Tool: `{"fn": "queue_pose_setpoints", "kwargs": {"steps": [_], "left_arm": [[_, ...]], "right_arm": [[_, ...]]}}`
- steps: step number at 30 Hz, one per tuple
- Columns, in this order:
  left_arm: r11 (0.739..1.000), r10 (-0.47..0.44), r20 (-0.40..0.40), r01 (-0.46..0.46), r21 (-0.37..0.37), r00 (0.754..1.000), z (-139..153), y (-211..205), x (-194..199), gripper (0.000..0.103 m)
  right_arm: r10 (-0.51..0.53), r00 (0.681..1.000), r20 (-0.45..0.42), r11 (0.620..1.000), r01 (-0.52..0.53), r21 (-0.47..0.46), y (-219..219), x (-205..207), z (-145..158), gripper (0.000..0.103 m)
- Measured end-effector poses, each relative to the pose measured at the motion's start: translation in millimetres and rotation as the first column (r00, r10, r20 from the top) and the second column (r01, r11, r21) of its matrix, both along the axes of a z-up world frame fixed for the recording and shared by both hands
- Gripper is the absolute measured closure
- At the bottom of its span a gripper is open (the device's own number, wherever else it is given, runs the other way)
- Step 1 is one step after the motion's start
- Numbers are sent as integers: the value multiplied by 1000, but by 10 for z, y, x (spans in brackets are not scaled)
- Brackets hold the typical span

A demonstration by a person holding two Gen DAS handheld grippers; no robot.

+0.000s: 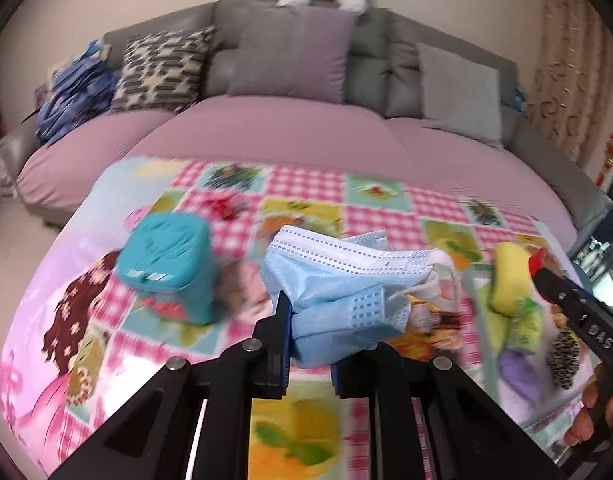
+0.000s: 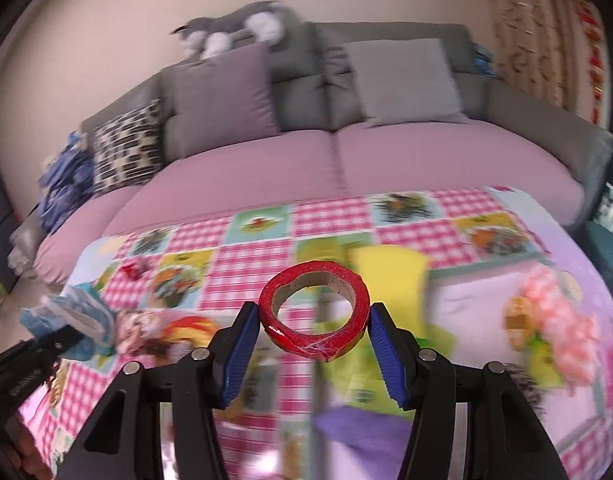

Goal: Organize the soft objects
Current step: 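Carry the face mask and tape roll over the tray with both tools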

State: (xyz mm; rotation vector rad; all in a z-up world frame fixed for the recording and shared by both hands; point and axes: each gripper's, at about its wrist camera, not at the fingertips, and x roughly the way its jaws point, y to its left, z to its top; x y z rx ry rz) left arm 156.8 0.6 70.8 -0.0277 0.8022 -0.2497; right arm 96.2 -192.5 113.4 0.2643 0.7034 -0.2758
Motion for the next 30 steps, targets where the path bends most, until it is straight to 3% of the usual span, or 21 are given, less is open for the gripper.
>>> {"fn": "queue_pose_setpoints", "kwargs": {"steps": [7, 13, 23, 30], "left_arm": [[989, -147, 51, 146, 18, 988, 231, -635, -71, 87], [960, -279, 68, 277, 37, 958, 303, -1221, -199, 87], [890, -456, 43, 455, 46, 889, 155, -1969, -515, 87], [848, -524, -47, 526, 63, 850, -127, -2230, -648, 87]], "right_arm": [[-189, 980, -54, 980, 192, 45, -714, -340, -102, 44], [-279, 959, -53, 959, 281, 37, -1042, -599, -75, 44], [-337, 938, -75, 940, 340, 28, -1252, -789, -78, 44], [-316, 938, -144, 944, 326, 49, -1270, -711, -263, 44]]}}
